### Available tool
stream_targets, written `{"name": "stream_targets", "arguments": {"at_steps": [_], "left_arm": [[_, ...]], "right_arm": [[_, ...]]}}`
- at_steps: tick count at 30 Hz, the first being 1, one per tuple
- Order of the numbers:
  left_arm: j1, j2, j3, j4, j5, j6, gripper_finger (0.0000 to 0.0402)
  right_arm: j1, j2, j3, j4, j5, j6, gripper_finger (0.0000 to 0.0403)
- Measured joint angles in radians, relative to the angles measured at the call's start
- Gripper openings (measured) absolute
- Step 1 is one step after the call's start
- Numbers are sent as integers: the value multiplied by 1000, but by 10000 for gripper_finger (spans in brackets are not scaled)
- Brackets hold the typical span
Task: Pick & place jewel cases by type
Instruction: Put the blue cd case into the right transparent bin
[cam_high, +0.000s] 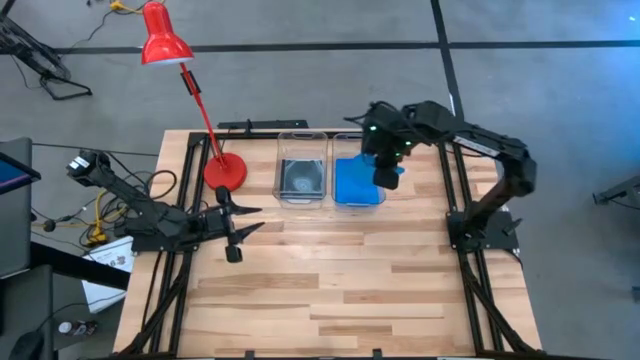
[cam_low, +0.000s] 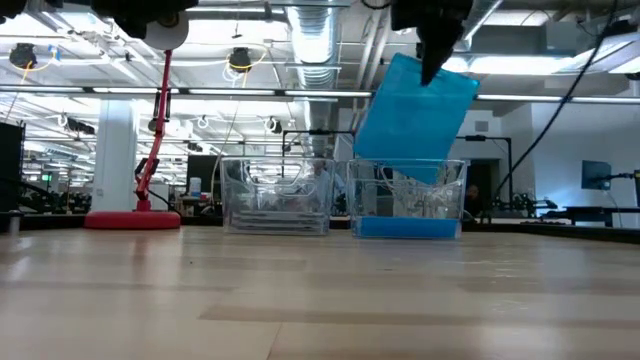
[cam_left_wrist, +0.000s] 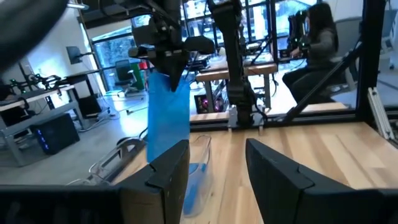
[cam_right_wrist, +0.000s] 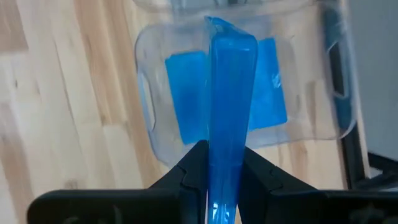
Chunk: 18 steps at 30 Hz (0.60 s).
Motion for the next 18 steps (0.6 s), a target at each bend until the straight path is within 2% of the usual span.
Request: {"name": "stream_targets", "arguments": {"at_steps": [4, 12, 18], "left_arm": [[0, 0, 0, -9, -16, 4, 153], [0, 0, 0, -16, -38, 10, 153], [0, 0, 0, -30, -62, 20, 153]], "right_arm": [[21, 79, 66, -88, 21, -16, 50], [32, 175, 106, -130, 27, -61, 50], [41, 183, 112, -140, 27, -114, 50]]}}
